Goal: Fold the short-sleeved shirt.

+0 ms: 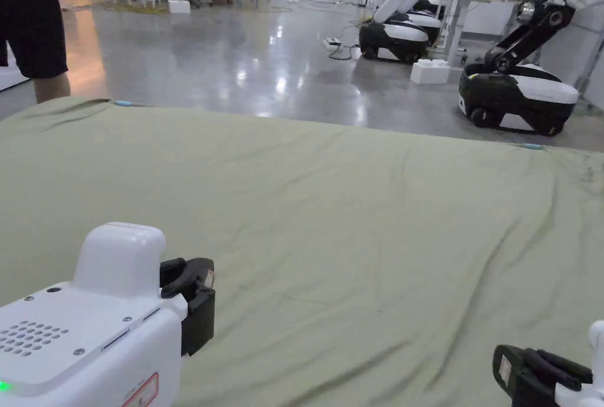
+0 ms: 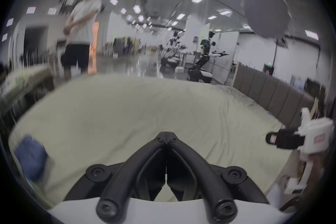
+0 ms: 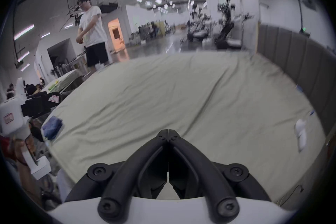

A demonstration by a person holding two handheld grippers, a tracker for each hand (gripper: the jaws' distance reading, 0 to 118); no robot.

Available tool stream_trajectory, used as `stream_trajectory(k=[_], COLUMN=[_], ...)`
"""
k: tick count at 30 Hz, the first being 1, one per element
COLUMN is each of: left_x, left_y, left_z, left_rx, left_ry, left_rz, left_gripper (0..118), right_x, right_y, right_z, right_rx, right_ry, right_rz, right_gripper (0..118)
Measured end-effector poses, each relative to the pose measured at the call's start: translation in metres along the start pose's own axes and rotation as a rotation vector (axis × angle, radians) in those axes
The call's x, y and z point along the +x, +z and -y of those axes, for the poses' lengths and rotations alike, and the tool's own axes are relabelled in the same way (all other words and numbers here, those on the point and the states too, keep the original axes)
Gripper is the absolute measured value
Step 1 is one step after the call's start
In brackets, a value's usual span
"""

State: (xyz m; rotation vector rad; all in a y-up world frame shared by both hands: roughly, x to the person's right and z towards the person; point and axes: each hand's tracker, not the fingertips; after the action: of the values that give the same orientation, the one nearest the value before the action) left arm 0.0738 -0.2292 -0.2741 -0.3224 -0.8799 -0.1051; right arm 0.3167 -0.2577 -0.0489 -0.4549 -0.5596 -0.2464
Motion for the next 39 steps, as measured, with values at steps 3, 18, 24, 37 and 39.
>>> stream_trajectory(k=[3, 18, 24, 37, 39], left_x=[0.014, -0.005, -0.016, -0.008, -0.005], left_y=[-0.001, -0.031, -0.014, 0.010, 0.005], left_z=[-0.006, 0.012, 0.001, -0.007, -0.008], left_rx=[0.088, 0.044, 0.118, 0.135, 0.101], left_ry=[-0.025, 0.091, 0.130, 0.079, 0.092], left_rz=[0.042, 0.015, 0.034, 0.042, -0.038], left_gripper=[0, 118, 118, 118, 118], right_x=[0.000, -0.028, -0.027, -0.032, -0.033], right_y=[0.002, -0.014, -0.009, -0.015, -0.017], right_z=[-0.008, 0.013, 0.000, -0.006, -0.006], right_rx=[0.141, 0.346, 0.394, 0.368, 0.353], right_ry=[0.023, 0.092, 0.082, 0.097, 0.104], right_rz=[0.024, 0.122, 0.131, 0.140, 0.137], right_gripper=[2, 118, 118, 118, 118])
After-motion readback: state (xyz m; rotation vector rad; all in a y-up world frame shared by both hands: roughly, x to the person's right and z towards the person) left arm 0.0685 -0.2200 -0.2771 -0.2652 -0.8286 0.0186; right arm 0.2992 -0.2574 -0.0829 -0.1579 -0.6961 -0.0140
